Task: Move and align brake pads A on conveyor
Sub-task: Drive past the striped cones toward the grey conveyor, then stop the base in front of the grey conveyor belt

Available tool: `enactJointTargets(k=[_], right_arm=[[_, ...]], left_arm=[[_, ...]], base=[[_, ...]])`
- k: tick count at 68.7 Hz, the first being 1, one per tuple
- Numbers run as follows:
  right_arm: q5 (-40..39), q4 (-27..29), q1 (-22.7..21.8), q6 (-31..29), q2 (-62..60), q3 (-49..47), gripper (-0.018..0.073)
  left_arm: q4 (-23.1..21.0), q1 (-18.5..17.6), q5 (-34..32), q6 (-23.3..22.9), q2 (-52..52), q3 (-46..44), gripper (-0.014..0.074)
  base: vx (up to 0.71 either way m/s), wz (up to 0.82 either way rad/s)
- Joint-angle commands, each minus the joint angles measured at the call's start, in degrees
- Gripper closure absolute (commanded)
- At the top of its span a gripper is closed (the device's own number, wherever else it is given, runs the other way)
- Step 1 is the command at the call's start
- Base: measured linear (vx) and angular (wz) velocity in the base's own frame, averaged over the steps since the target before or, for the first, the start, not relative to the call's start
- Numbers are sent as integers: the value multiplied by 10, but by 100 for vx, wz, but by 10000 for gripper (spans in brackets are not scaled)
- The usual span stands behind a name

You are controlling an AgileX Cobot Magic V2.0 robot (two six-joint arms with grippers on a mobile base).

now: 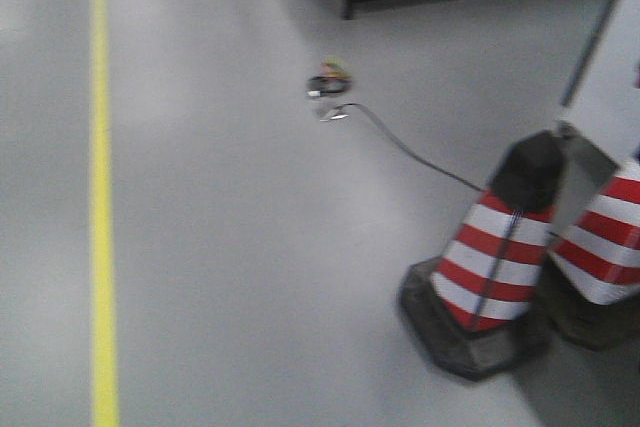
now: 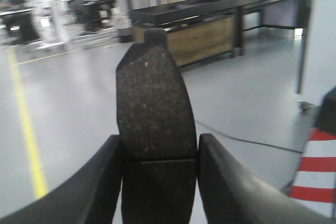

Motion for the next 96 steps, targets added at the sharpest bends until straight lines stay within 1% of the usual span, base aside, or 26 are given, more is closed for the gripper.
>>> enactJointTargets(k=[1,50,83,96], right_arm=[[-53,-5,-1,-5,2,-17,523],[-53,-5,-1,-5,2,-17,523],[-53,-5,-1,-5,2,-17,523],[-53,-5,-1,-2,2,-17,523]], left_arm=[[-10,-2,-53,-4,4,-19,540],[-10,-2,-53,-4,4,-19,540],[-10,-2,-53,-4,4,-19,540],[-10,-2,-53,-4,4,-19,540]], base=[[29,-101],[29,-92],[26,-82],[25,-62]])
